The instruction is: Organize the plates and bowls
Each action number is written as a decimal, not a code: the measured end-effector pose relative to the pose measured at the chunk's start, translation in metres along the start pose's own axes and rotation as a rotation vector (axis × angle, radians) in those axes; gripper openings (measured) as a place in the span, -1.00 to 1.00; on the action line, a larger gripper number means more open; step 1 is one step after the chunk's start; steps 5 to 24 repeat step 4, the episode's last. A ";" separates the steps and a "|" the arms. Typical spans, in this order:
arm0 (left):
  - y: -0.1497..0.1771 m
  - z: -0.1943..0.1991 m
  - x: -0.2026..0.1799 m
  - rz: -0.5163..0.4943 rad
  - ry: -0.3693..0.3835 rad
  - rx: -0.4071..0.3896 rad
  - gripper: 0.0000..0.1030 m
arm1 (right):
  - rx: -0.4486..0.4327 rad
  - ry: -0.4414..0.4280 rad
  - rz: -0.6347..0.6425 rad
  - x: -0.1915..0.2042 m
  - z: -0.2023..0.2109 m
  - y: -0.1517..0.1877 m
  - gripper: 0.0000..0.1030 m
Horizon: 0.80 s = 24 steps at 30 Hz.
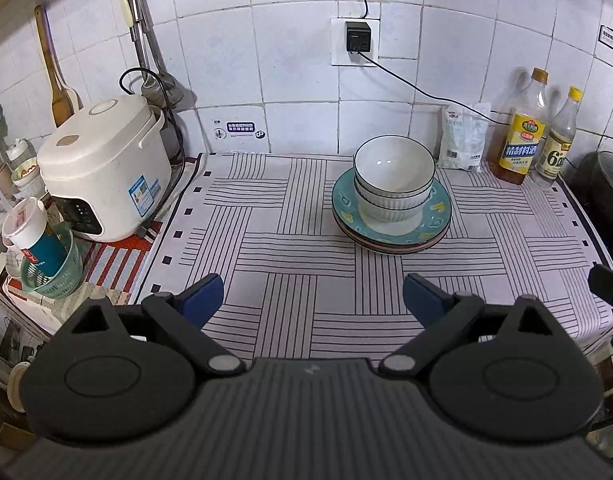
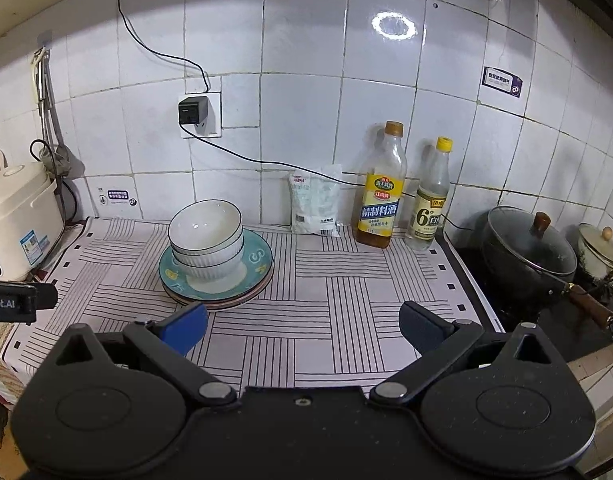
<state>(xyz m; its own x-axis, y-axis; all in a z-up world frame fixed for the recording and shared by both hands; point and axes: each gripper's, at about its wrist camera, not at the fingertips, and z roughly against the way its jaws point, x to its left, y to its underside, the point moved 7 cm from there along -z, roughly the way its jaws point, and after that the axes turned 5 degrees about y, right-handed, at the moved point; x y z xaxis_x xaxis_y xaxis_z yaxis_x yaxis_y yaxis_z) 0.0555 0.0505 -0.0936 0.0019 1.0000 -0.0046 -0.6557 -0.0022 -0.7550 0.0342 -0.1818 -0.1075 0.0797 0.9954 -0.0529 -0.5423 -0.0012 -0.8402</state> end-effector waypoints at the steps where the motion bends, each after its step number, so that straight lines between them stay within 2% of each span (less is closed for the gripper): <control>1: -0.001 -0.001 0.000 -0.003 0.001 0.001 0.89 | 0.001 0.000 0.000 0.000 -0.001 0.000 1.00; 24: -0.002 -0.002 0.000 -0.006 0.002 0.002 0.89 | 0.002 0.000 0.000 -0.001 -0.001 0.000 1.00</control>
